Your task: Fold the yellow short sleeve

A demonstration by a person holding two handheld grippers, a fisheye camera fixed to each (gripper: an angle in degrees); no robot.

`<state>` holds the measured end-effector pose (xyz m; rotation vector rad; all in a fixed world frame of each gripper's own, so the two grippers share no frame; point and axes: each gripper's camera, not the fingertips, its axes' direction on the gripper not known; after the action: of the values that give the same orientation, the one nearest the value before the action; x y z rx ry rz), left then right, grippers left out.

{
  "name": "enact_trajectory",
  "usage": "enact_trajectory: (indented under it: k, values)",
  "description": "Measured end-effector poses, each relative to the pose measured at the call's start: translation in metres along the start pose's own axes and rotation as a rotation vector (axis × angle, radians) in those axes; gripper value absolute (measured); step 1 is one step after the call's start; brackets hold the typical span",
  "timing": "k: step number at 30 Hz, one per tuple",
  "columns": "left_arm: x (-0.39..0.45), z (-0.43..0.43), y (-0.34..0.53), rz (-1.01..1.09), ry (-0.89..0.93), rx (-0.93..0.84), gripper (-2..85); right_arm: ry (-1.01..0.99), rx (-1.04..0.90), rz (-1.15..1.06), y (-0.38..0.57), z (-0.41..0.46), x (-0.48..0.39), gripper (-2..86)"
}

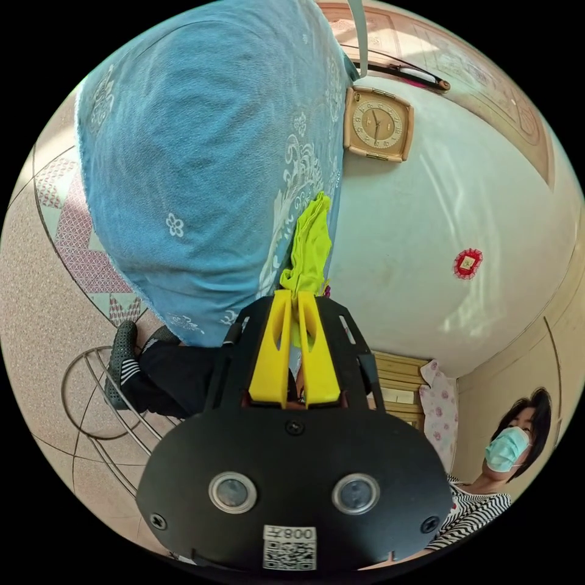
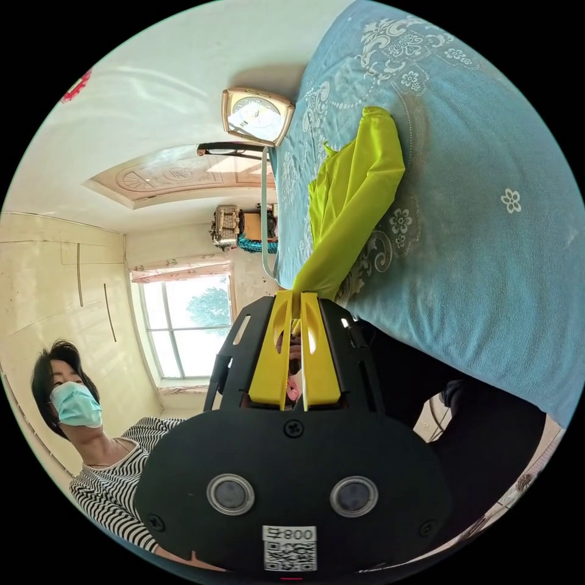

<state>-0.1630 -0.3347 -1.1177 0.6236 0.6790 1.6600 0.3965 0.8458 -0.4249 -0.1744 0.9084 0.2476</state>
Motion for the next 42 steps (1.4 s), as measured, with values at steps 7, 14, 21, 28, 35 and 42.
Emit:
enact_trajectory:
  k: [7, 14, 21, 28, 35, 42]
  values:
    - [0.035, 0.006, 0.013, 0.076, 0.07, -0.038, 1.8, -0.002, 0.039, 0.008, 0.025, -0.059, 0.025, 2.1]
    - [0.074, 0.036, 0.043, 0.146, 0.156, -0.102, 1.8, -0.038, 0.08, -0.02, 0.066, -0.133, 0.048, 2.0]
    - [0.108, 0.084, 0.076, 0.2, 0.217, -0.158, 1.8, -0.097, 0.127, -0.057, 0.109, -0.204, 0.072, 2.0]
    - [0.145, 0.157, 0.11, 0.26, 0.27, -0.229, 1.7, -0.154, 0.194, -0.116, 0.154, -0.286, 0.095, 2.1]
    - [0.18, 0.248, 0.137, 0.329, 0.314, -0.308, 1.7, -0.172, 0.267, -0.203, 0.191, -0.367, 0.111, 2.1]
    - [0.204, 0.347, 0.156, 0.373, 0.361, -0.367, 1.6, -0.183, 0.327, -0.269, 0.209, -0.436, 0.129, 1.9]
